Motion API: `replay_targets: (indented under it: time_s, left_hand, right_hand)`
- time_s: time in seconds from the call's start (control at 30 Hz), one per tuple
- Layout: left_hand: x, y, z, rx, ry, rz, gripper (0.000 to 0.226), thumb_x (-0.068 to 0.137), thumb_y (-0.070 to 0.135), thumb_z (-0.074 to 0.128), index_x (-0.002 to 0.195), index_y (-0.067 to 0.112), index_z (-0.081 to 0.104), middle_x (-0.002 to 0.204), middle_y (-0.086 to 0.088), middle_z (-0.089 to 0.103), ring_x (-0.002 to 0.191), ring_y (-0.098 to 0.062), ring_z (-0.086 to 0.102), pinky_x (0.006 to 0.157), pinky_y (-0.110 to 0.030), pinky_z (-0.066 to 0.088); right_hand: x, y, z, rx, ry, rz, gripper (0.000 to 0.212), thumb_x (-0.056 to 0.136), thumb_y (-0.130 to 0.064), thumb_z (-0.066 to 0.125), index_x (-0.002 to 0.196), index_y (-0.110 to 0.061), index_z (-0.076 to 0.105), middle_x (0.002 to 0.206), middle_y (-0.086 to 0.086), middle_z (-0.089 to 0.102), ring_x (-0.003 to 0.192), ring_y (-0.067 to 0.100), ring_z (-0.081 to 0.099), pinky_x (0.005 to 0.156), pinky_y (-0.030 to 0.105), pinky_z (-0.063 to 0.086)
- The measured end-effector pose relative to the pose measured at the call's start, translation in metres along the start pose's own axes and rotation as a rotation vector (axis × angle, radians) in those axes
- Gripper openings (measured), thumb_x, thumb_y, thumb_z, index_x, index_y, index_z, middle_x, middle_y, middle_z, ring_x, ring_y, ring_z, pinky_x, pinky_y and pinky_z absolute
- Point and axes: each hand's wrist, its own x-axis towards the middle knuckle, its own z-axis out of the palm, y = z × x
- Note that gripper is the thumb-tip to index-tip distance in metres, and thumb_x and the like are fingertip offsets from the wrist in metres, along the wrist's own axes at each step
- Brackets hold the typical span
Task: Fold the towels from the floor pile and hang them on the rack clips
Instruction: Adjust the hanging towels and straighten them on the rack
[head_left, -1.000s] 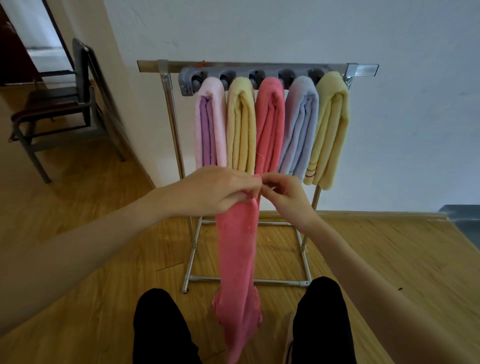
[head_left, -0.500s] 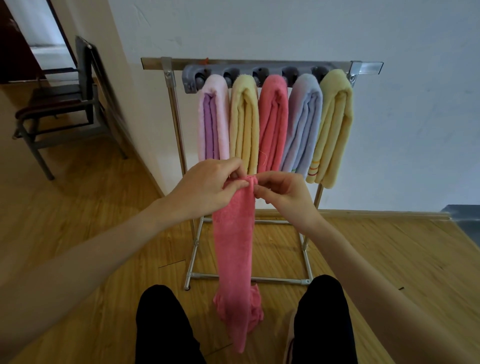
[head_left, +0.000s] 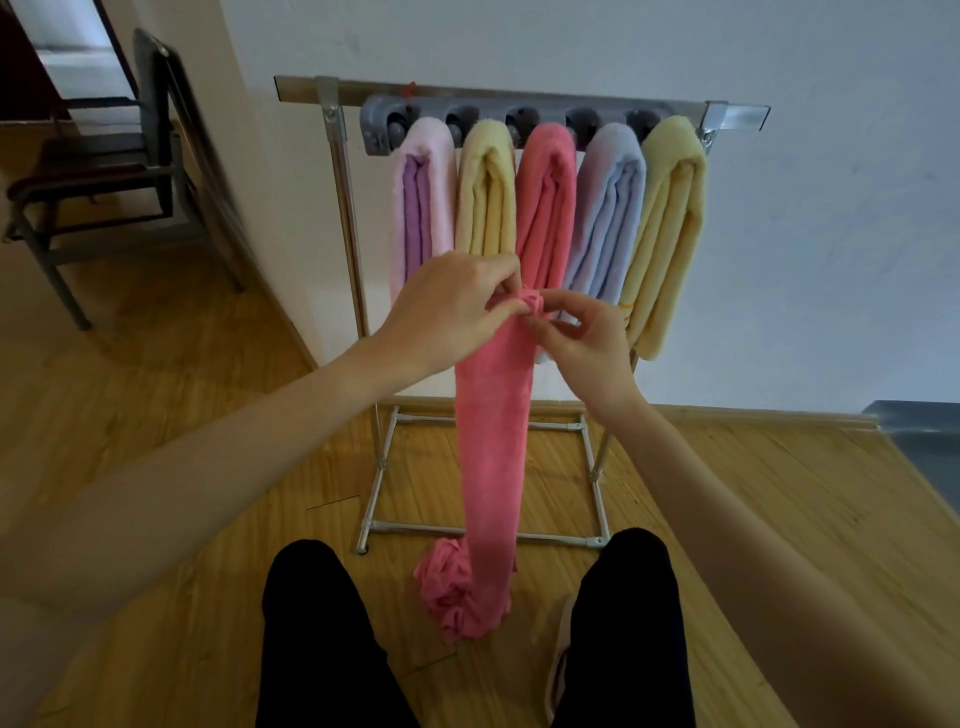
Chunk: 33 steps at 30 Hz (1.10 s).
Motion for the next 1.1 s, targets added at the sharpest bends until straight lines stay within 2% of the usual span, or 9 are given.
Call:
replay_targets:
  time_s: [0.1, 0.17, 0.3, 0.5, 0.67, 0.73, 0.93, 1.03, 1.1]
  left_hand:
    - [-0.005, -0.002, 0.006, -0.078, 0.074, 0.005, 0.027, 0.084, 0.031, 0.069, 0.098, 0.007, 0.064, 0.09, -0.001, 0.067, 0.082, -0.007, 0.062, 0.076, -0.028, 0.056]
    - [-0.018, -0.004, 0.016, -0.091, 0.14, -0.028, 0.046, 0.078, 0.033, 0.074, 0.112, 0.006, 0.057, 0.11, -0.006, 0.057, 0.103, -0.007, 0.051, 0.094, -0.023, 0.047]
    - [-0.065, -0.025, 0.048, -0.187, 0.128, -0.325, 0.086, 0.063, 0.032, 0.086, 0.13, 0.005, 0.04, 0.128, -0.007, 0.039, 0.121, -0.015, 0.037, 0.107, -0.026, 0.034]
    - [-0.125, -0.063, 0.101, -0.595, -0.337, -0.712, 0.044, 0.066, 0.031, 0.083, 0.105, 0.023, 0.063, 0.1, 0.009, 0.068, 0.091, -0.009, 0.065, 0.09, -0.042, 0.053]
    - [-0.145, -0.06, 0.137, -0.735, -0.56, -0.888, 0.046, 0.081, 0.026, 0.072, 0.124, 0.014, 0.057, 0.117, 0.003, 0.062, 0.109, -0.016, 0.058, 0.104, -0.041, 0.043]
    - [-0.157, -0.06, 0.149, -0.792, -0.562, -0.903, 0.039, 0.085, 0.021, 0.069, 0.121, 0.015, 0.058, 0.118, 0.002, 0.062, 0.113, -0.016, 0.056, 0.106, -0.043, 0.042]
    - [-0.167, -0.067, 0.155, -0.778, -0.539, -1.001, 0.038, 0.09, 0.023, 0.062, 0.127, 0.014, 0.055, 0.117, 0.002, 0.059, 0.118, -0.019, 0.054, 0.104, -0.036, 0.043]
    - [-0.156, -0.076, 0.142, -0.725, -0.424, -0.982, 0.014, 0.09, 0.018, 0.062, 0.103, 0.019, 0.066, 0.104, 0.002, 0.065, 0.108, -0.021, 0.06, 0.093, -0.032, 0.048]
    - [-0.141, -0.077, 0.128, -0.795, -0.345, -0.969, 0.007, 0.089, 0.018, 0.063, 0.092, 0.023, 0.067, 0.097, 0.003, 0.068, 0.102, -0.02, 0.061, 0.09, -0.029, 0.047]
  right_hand:
    - [0.005, 0.0, 0.004, 0.002, 0.052, 0.025, 0.021, 0.087, 0.003, 0.06, 0.1, -0.01, 0.07, 0.088, -0.001, 0.069, 0.081, 0.011, 0.066, 0.067, 0.022, 0.055]
    - [0.007, 0.003, 0.006, 0.021, 0.076, 0.062, 0.018, 0.088, 0.0, 0.06, 0.099, -0.008, 0.07, 0.087, 0.001, 0.07, 0.076, 0.005, 0.065, 0.062, 0.018, 0.053]
    - [0.008, 0.01, 0.006, 0.093, 0.089, 0.158, 0.019, 0.088, -0.003, 0.061, 0.105, -0.001, 0.069, 0.094, 0.013, 0.07, 0.086, 0.022, 0.068, 0.067, 0.032, 0.058]
    - [0.008, 0.003, 0.009, 0.222, 0.079, 0.248, 0.017, 0.089, -0.005, 0.061, 0.104, -0.001, 0.069, 0.091, 0.018, 0.066, 0.08, 0.029, 0.062, 0.061, 0.033, 0.053]
    - [0.012, -0.011, 0.004, 0.347, 0.12, 0.271, 0.013, 0.09, -0.003, 0.058, 0.096, -0.003, 0.07, 0.083, 0.019, 0.056, 0.062, 0.024, 0.049, 0.05, 0.029, 0.042]
    - [0.013, -0.013, 0.001, 0.378, 0.19, 0.284, 0.012, 0.09, -0.004, 0.059, 0.092, -0.007, 0.07, 0.082, 0.014, 0.06, 0.069, 0.024, 0.053, 0.059, 0.031, 0.045]
    - [0.008, 0.021, -0.022, 0.318, 0.511, 0.42, 0.013, 0.091, -0.007, 0.059, 0.099, 0.0, 0.065, 0.075, 0.002, 0.062, 0.064, 0.009, 0.057, 0.057, 0.022, 0.05]
    - [-0.008, 0.057, -0.033, 0.265, 0.591, 0.532, 0.019, 0.089, -0.007, 0.059, 0.107, -0.002, 0.058, 0.099, 0.009, 0.064, 0.09, 0.018, 0.065, 0.077, 0.032, 0.058]
    - [-0.026, 0.082, -0.036, 0.203, 0.593, 0.618, 0.017, 0.089, -0.003, 0.057, 0.105, -0.005, 0.053, 0.099, 0.007, 0.061, 0.096, 0.022, 0.063, 0.083, 0.037, 0.057]
